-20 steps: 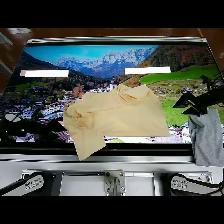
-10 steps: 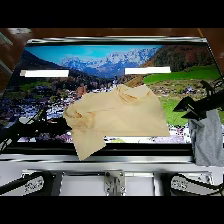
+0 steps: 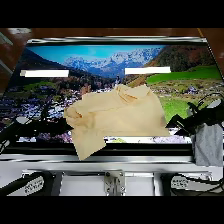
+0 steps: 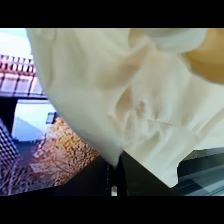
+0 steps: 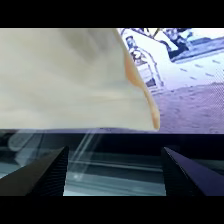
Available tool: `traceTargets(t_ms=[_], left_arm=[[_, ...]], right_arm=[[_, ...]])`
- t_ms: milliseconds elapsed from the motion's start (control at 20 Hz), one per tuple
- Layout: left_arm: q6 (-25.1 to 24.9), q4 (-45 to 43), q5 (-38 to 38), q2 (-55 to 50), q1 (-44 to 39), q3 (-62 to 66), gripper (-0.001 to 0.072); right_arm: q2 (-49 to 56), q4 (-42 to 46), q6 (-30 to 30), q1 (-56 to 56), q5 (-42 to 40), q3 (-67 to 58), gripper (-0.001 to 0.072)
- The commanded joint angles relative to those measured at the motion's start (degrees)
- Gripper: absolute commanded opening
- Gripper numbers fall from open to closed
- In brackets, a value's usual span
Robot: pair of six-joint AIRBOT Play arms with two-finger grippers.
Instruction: Fold the shirts.
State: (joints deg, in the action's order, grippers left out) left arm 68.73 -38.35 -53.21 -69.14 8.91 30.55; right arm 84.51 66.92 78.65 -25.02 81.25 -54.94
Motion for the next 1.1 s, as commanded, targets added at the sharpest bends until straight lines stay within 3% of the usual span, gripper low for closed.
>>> traceTargets(t_ms=[0, 250, 300, 350, 400, 650, 700, 800, 1050], left_arm=[[-1.0, 0.0, -2.3, 1.6, 0.0, 1.2, 0.0039], [-0.7, 0.0, -3.0, 1.7, 0.0, 4.9, 0.0039], [-0.6, 0.0, -3.0, 1.7, 0.0, 5.9, 0.0039], [-0.6, 0.0, -3.0, 1.7, 0.0, 7.2, 0.0039], [-0.6, 0.0, -3.0, 1.7, 0.0, 8.5, 0.0038], [-1.2, -1.7, -5.0, 7.4, 0.0, 24.2, 0.0036], [-3.7, -1.7, -5.0, 10.1, 0.0, 30.3, 0.0036], [-6.8, -1.8, -4.1, 15.3, 0.0, 44.9, 0.0037], [-6.5, -4.9, 4.7, 24.3, 0.0, 78.1, 0.0038]], right_arm=[[3.5, -0.6, 0.2, 1.1, -4.2, 1.1, 0.0678], [6.9, -0.6, 1.2, 5.7, -7.5, 1.1, 0.0675], [7.1, -0.5, 1.2, 6.3, -7.8, 1.1, 0.0523], [7.0, -0.8, 1.2, 6.6, -7.8, 1.0, 0.0246], [7.0, -1.7, 0.6, 6.7, -7.5, 0.7, 0.0067], [-4.4, -13.3, -12.8, 6.6, -6.5, -7.4, 0.0059], [-8.3, -15.3, -16.3, 6.6, -6.2, -11.5, 0.0059], [-17.7, -15.8, -17.7, 6.6, -7.9, -23.1, 0.0059], [-39.4, -13.7, -18.6, 6.6, -29.0, -47.2, 0.0060]])
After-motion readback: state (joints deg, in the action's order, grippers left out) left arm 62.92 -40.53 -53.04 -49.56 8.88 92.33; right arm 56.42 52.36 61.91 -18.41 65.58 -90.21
